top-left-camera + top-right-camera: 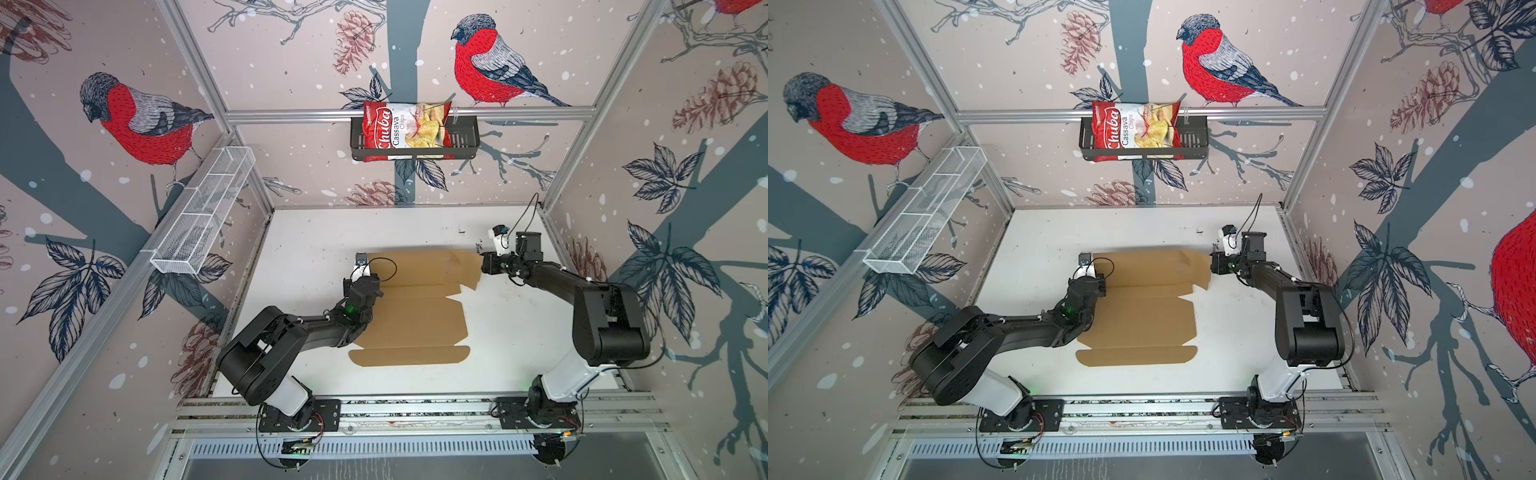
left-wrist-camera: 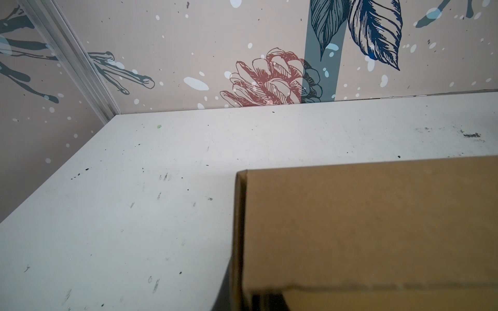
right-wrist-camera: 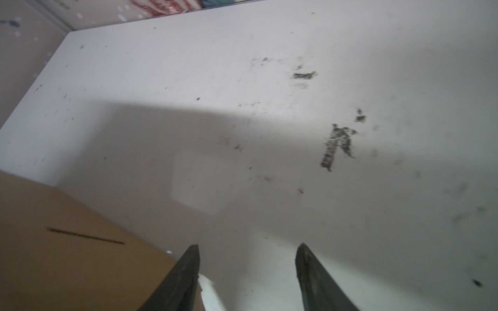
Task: Fold the paper box
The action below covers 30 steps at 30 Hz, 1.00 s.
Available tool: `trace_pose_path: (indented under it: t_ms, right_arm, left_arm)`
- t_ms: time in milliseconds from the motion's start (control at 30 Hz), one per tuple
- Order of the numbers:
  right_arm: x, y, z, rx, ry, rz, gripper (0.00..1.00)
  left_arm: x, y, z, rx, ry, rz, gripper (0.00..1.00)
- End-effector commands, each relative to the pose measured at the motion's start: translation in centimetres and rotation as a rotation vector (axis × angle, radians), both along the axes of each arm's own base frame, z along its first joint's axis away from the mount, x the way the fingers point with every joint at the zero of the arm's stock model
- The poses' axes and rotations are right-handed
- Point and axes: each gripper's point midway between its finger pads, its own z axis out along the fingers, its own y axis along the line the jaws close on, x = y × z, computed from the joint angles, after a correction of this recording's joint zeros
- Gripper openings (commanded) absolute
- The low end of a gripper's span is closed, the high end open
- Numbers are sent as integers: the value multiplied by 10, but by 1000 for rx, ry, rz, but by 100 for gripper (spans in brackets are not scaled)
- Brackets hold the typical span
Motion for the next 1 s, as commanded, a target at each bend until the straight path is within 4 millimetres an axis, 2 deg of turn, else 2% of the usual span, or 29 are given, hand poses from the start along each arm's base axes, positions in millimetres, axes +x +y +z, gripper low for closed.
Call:
trace_pose_path:
  t_ms: [0,233,433,600,900,967]
  right_arm:
    - [-18,17,6,9,-28,113,58]
    - [-41,28,13,-97,-50,148,58]
    - [-58,48,15,-127,-77,232,59]
    - [-74,62,28,-115,-118,319,57]
    - [-88,63,40,-153,-138,299,57]
    - [-85,64,41,-154,-169,270,58]
  left_arm:
    - [-6,3,-19,75,81,-18,0]
    - [-4,2,-19,72,79,-20,0]
    - [-4,1,-21,67,84,-25,0]
    - [-6,3,-22,72,86,-17,0]
    - [-4,8,-16,70,71,1,0]
    - [-4,8,-19,64,77,-1,0]
